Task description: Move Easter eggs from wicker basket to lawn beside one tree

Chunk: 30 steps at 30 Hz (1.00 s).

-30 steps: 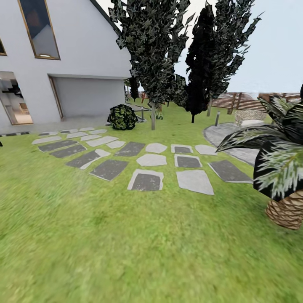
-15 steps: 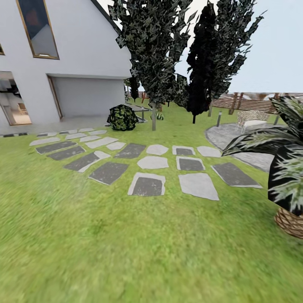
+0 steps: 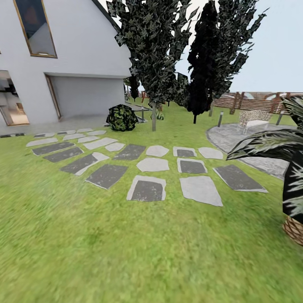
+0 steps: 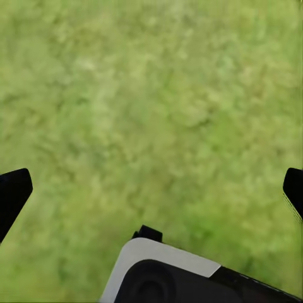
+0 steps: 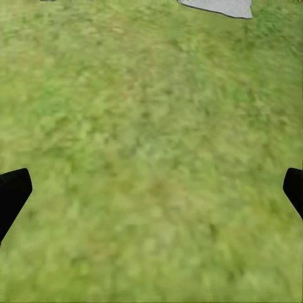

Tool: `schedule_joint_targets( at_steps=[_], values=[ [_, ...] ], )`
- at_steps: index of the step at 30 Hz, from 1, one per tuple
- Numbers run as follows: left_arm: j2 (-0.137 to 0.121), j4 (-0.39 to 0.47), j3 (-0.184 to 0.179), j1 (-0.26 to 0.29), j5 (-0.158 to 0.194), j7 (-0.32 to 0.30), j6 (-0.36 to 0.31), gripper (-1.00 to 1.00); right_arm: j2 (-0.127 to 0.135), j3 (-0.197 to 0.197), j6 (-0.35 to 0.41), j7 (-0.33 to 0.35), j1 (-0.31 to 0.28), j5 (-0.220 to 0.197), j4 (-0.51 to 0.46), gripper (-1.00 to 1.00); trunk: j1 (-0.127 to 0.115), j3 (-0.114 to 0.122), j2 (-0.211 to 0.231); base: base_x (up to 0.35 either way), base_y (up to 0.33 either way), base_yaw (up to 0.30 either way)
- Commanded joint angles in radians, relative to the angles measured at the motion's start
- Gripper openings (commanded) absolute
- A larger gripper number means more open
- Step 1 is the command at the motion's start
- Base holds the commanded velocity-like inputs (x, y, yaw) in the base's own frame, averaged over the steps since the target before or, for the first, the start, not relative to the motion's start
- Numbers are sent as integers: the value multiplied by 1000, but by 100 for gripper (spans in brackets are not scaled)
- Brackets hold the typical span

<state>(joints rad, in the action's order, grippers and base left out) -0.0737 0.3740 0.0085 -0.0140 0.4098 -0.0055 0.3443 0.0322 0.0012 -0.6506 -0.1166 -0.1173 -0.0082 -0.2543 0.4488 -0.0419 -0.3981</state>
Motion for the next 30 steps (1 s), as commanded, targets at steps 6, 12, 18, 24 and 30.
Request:
schedule_joint_targets(
  at_steps=[6, 12, 18, 24, 30],
  values=[
    [0, 2, 1, -1, 3, -1, 1, 100, 0, 0, -3, -2, -1, -1, 0, 100, 1, -8, -2, 335, 0, 0],
    [0, 2, 1, -1, 2, -1, 1, 100, 0, 0, -3, -2, -1, -1, 0, 100, 1, -10, -2, 335, 0, 0],
    [0, 2, 1, -1, 1, -1, 1, 100, 0, 0, -4, -2, -1, -1, 0, 100, 1, -10, -2, 335, 0, 0],
    [0, 2, 1, -1, 1, -1, 1, 100, 0, 0, -4, -2, -1, 0, 0, 100, 1, -7, -2, 335, 0, -92],
    [0, 2, 1, 0, 1, -1, 2, 100, 0, 0, -4, -2, -1, 1, 0, 100, 1, -5, -2, 335, 0, -42]
  ],
)
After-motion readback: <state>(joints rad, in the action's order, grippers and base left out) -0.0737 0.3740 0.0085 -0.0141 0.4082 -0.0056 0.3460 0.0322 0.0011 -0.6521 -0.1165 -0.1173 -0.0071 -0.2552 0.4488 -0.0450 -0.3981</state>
